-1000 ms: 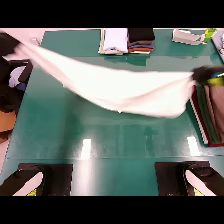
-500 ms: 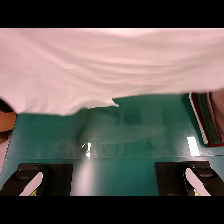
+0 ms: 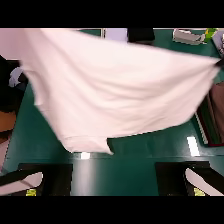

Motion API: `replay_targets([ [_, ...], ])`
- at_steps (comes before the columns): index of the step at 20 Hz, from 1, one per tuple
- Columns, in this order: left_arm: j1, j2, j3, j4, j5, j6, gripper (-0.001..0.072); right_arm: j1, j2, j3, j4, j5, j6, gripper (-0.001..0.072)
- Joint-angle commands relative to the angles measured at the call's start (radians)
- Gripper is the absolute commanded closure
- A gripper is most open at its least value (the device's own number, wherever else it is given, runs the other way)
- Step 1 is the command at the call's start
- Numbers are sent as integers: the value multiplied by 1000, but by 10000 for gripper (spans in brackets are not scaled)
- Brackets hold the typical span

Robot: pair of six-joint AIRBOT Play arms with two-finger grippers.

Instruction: Fold the shirts.

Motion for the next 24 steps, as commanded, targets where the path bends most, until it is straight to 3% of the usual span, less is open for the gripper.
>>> replay_targets([
  [1, -1, -280, 2, -79, -95, -7, 685, 61, -145, -207, 13, -100, 5, 697],
  [4, 0, -425, 2, -83, -205, -13, 684, 108, -262, -266, 14, -229, 29, 696],
  [6, 2, -441, 2, -21, -230, -87, 647, 128, -317, -265, 15, -274, 35, 695],
  [7, 2, -433, 3, 6, -232, -95, 329, 135, -329, -265, 15, -293, 35, 694],
  [8, 4, -422, 6, 26, -233, -114, 165, 136, -331, -265, 15, -312, 34, 660],
  [9, 11, -403, 7, 32, -232, -129, 167, 135, -326, -260, 14, -329, 34, 443],
  [10, 19, -379, 7, 32, -235, -138, 167, 130, -316, -247, 11, -330, 33, 346],
  [14, 29, -240, -33, 124, -325, -146, 169, 55, -215, -226, 3, -246, -15, 346],
  [18, 20, -50, -322, 135, -312, -166, 169, -88, -76, -420, 3, -216, -50, 344],
  [20, -1, 57, -521, 132, -261, -185, 168, -161, -37, -540, 9, -219, -59, 200],
  [24, -54, 210, -826, 132, -187, -232, 168, -236, -56, -701, 15, -230, -73, 199],
])
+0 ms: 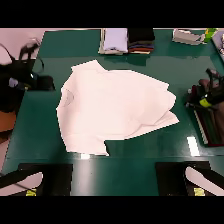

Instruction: Fold the shirts.

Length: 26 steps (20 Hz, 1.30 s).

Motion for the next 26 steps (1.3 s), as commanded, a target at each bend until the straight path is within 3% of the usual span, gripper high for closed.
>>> replay_targets([
  [1, -42, 129, -248, 4, 55, -48, 168, -55, -14, -134, 5, -14, -17, 200],
  [6, -42, 146, -309, -35, 52, -50, 167, -52, -119, -172, 156, -127, -47, 205],
  [10, -42, 146, -309, -40, 53, -68, 168, -24, -179, -172, 151, -137, -51, 207],
  [12, -42, 146, -309, -40, 48, -68, 168, 13, -183, -171, 150, -160, -51, 305],
  [13, -42, 146, -309, -36, 36, -68, 167, 35, -180, -171, 149, -181, -52, 413],
  [14, -42, 146, -309, -29, 13, -69, 167, 55, -171, -171, 146, -200, -51, 590],
  [15, -42, 146, -309, -14, -18, -77, 168, 72, -159, -170, 135, -214, -51, 694],
  [22, -43, 232, -575, -52, -32, -105, 166, 102, -109, -169, 98, -220, -51, 695],
  [26, -43, 277, -756, -175, 118, -109, 166, 102, -109, -169, 100, -218, -51, 695],
])
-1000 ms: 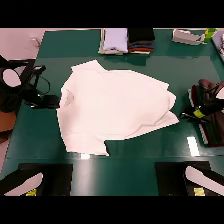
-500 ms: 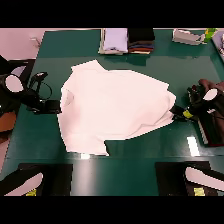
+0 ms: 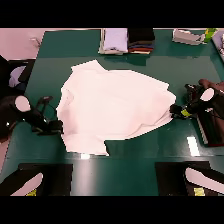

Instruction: Fold the shirts.

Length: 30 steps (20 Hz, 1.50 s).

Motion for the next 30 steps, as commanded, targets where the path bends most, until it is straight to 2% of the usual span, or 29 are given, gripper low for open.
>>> replay_targets([
  [1, 0, 28, -148, -100, 145, -7, 166, 3, 3, 1, -1, 4, 0, 695],
  [3, -1, 27, -179, -125, 221, -7, 166, 3, 3, 1, -1, 9, 0, 696],
  [6, 0, 29, -179, -148, 248, -7, 190, 3, 3, 1, -1, 23, 0, 695],
  [7, 0, 29, -179, -148, 244, 1, 389, 3, 4, 2, -1, 27, 0, 695],
  [8, 0, 29, -179, -148, 240, 11, 526, 3, 4, 2, -1, 33, 0, 695],
  [10, 0, 31, -173, -146, 237, 34, 686, 3, 8, 2, -1, 40, 0, 695],
  [13, 0, 31, -53, -127, 173, 74, 686, 3, 81, 22, 3, 39, 0, 696],
  [15, 0, 31, 126, -117, 126, 108, 686, 3, 163, 103, 3, 60, 0, 696],
  [19, 0, 31, 613, -58, 47, 142, 686, 3, 327, 399, 4, 91, 0, 696],
  [24, 0, 31, 1235, -21, -33, 144, 686, 2, 465, 776, -3, 92, 0, 697],
  [27, 0, 36, 1525, -21, -26, 142, 686, 2, 512, 945, -5, 93, 0, 697],
  [30, 0, 115, 1564, -16, 87, 143, 687, 2, 520, 1071, -24, 130, 1, 698],
])
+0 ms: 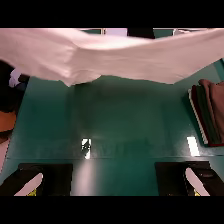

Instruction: Fold the shirts.

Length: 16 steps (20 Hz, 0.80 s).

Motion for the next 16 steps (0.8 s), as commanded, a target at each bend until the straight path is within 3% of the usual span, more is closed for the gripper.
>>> replay_targets([
  [1, 1, 73, 124, 29, 115, 1, 688, 1, 9, 179, -44, 58, 2, 698],
  [3, 1, 103, 124, 87, 159, 1, 688, 0, -42, 285, -82, 151, 4, 698],
  [6, 1, 94, 108, 198, 121, -8, 688, 0, -147, 415, -107, 283, 10, 698],
  [8, 1, 93, -9, 236, 110, -8, 687, 1, -199, 408, -103, 307, 10, 699],
  [12, 1, 19, -361, 241, 80, -8, 686, 1, -278, 172, -96, 296, 11, 698],
  [16, 1, -212, -581, 215, 144, -10, 685, 1, -436, -89, -96, 252, 8, 698],
])
